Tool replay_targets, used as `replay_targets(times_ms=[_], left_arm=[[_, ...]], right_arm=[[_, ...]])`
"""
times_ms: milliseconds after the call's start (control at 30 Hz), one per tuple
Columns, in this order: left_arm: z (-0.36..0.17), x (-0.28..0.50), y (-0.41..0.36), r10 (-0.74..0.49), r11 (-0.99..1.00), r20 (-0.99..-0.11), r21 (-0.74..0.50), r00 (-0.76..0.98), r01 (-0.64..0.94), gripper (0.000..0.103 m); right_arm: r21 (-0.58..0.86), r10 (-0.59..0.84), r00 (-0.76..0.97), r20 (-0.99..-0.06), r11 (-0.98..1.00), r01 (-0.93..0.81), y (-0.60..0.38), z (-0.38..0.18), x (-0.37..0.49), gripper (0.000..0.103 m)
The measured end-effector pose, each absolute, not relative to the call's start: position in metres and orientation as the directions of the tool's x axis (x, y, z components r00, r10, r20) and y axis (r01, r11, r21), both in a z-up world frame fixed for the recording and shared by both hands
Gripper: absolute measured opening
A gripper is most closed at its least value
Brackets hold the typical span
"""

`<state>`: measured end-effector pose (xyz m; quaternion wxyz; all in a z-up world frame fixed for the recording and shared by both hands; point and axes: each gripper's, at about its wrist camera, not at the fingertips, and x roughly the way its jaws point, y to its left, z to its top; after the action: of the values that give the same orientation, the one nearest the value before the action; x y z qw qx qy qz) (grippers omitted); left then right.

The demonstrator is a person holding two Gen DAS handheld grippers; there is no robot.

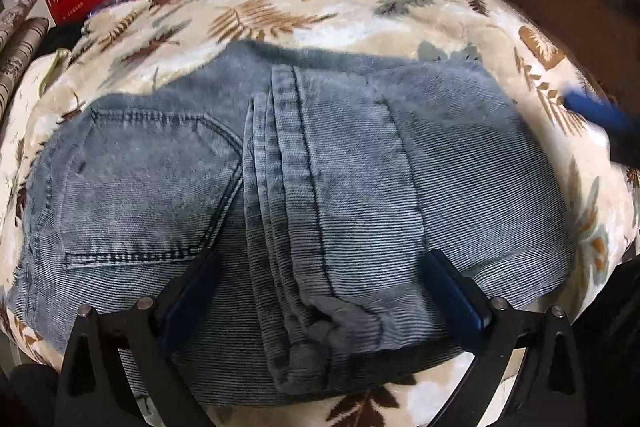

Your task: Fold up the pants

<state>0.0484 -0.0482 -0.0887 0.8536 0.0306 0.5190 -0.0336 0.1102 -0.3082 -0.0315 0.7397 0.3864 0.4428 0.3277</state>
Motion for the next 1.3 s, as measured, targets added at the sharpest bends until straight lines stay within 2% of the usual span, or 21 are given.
replay_targets(times_ms=[67,167,233,367,433,500,567,700,800,867,900,933,967,1000,1067,1133,1200,1267,1300], left_arm=[[-0.089,0.048,-0.049,-0.021,0.996,-0.881,0.025,0.472,0.091,0.101],[-0.089,0.043,-0.048,-0.023,0.995,-0.88,0.024,0.474,0.093,0.101],[-0.089,0.041,-0.046,-0.038,0.995,-0.877,0.012,0.479,0.1,0.101],[-0.088,0.036,-0.047,-0.034,0.995,-0.866,0.016,0.498,0.096,0.103],[-0.088,0.035,-0.047,-0.035,0.995,-0.864,0.016,0.502,0.096,0.103],[-0.088,0.036,-0.047,-0.038,0.995,-0.867,0.015,0.496,0.103,0.103],[-0.087,0.035,-0.045,-0.052,0.994,-0.867,0.003,0.496,0.109,0.103],[-0.087,0.034,-0.046,-0.05,0.995,-0.862,0.004,0.505,0.104,0.103],[-0.087,0.034,-0.046,-0.05,0.995,-0.861,0.003,0.505,0.103,0.103],[-0.086,0.035,-0.045,-0.053,0.995,-0.863,-0.002,0.502,0.102,0.103],[-0.085,0.035,-0.045,-0.055,0.995,-0.865,-0.003,0.499,0.103,0.103],[-0.084,0.035,-0.044,-0.064,0.995,-0.867,-0.015,0.494,0.101,0.103],[-0.081,0.035,-0.042,-0.074,0.995,-0.87,-0.031,0.488,0.096,0.103],[-0.077,0.034,-0.039,-0.084,0.995,-0.868,-0.049,0.489,0.085,0.103],[-0.067,0.031,-0.031,-0.096,0.995,-0.848,-0.082,0.522,0.049,0.103],[-0.057,0.028,-0.027,-0.111,0.993,-0.826,-0.107,0.553,0.039,0.103],[-0.063,0.029,-0.031,-0.072,0.997,-0.839,-0.057,0.539,0.044,0.103],[-0.082,0.034,-0.038,-0.022,0.998,-0.881,0.011,0.472,0.067,0.103],[-0.085,0.029,-0.04,-0.011,0.996,-0.865,0.034,0.502,0.081,0.103]], right_arm=[[0.877,0.869,0.308,-0.387,0.45,-0.168,-0.29,-0.041,0.135,0.079],[0.799,0.783,0.247,-0.571,0.6,-0.052,-0.276,-0.09,0.175,0.075],[0.85,0.817,0.285,-0.502,0.527,-0.015,-0.288,-0.087,0.177,0.075],[0.837,0.819,0.348,-0.457,0.528,-0.144,-0.291,-0.044,0.161,0.077],[0.818,0.794,0.362,-0.488,0.561,-0.128,-0.289,-0.05,0.17,0.085],[0.801,0.764,0.339,-0.549,0.597,-0.05,-0.287,-0.079,0.193,0.085],[0.849,0.793,0.37,-0.485,0.528,-0.019,-0.294,-0.076,0.19,0.085],[0.828,0.798,0.37,-0.476,0.549,-0.118,-0.295,-0.038,0.154,0.085],[0.857,0.841,0.329,-0.43,0.495,-0.144,-0.293,-0.034,0.113,0.085],[0.867,0.853,0.298,-0.428,0.481,-0.132,-0.291,-0.049,0.093,0.085],[0.858,0.845,0.271,-0.461,0.502,-0.105,-0.286,-0.066,0.087,0.085],[0.838,0.823,0.252,-0.509,0.541,-0.076,-0.284,-0.081,0.085,0.081],[0.848,0.824,0.269,-0.499,0.528,-0.041,-0.288,-0.098,0.082,0.08],[0.868,0.834,0.297,-0.465,0.495,-0.033,-0.294,-0.097,0.08,0.08],[0.867,0.831,0.294,-0.472,0.498,-0.017,-0.297,-0.09,0.077,0.08],[0.859,0.829,0.319,-0.46,0.507,-0.079,-0.294,-0.076,0.072,0.081],[0.86,0.838,0.31,-0.448,0.499,-0.105,-0.291,-0.073,0.07,0.082],[0.847,0.817,0.278,-0.505,0.531,-0.024,-0.291,-0.098,0.076,0.081],[0.865,0.828,0.291,-0.479,0.503,-0.006,-0.295,-0.096,0.08,0.08]])
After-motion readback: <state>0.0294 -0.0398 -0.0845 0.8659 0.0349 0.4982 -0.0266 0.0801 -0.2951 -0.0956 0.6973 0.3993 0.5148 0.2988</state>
